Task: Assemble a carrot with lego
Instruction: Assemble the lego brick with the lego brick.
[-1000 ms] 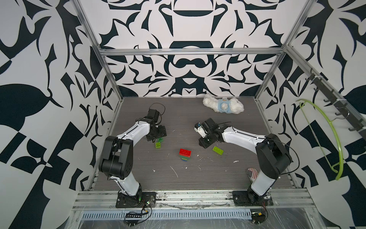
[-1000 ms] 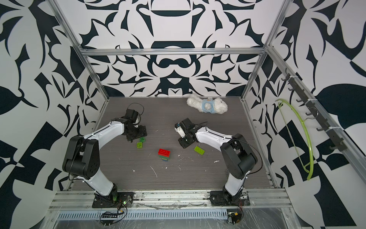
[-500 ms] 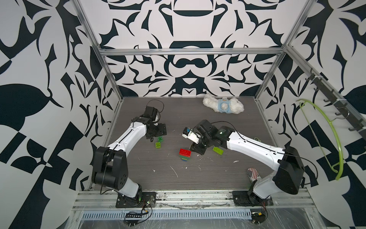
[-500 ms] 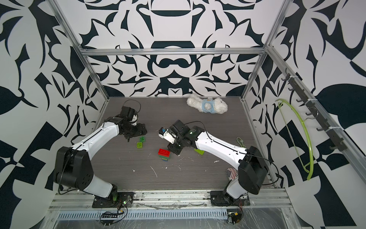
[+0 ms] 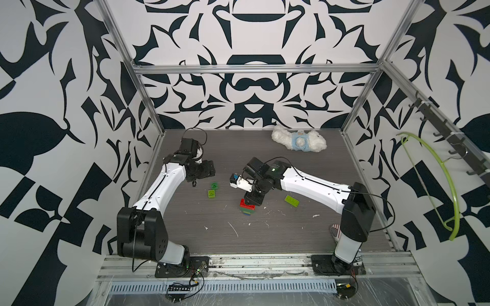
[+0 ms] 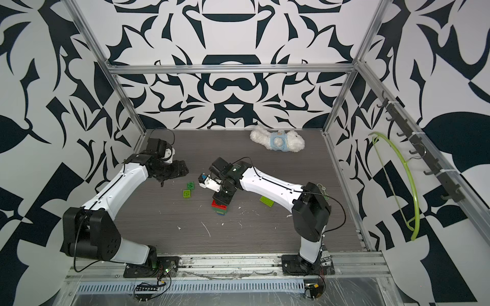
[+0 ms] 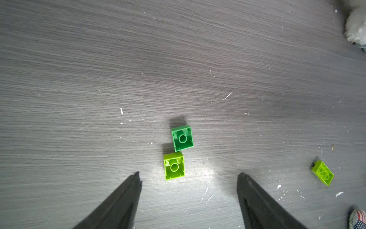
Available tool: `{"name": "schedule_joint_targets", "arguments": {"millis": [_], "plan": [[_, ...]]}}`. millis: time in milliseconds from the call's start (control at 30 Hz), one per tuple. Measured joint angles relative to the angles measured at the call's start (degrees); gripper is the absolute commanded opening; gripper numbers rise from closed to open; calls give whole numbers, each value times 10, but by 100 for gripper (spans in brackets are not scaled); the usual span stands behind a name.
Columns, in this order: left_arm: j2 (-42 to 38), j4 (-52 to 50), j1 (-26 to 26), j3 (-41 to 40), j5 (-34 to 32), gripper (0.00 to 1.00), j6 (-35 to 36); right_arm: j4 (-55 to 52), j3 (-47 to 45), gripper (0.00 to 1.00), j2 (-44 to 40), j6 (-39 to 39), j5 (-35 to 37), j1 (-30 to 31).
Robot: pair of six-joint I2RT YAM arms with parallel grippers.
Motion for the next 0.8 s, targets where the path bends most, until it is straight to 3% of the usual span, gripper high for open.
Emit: {"name": "schedule_joint_targets", "arguments": {"millis": [800], "plan": [[-8,3,6,-12,0,84,6,-21,15,31,11,-9,40,22]]}}
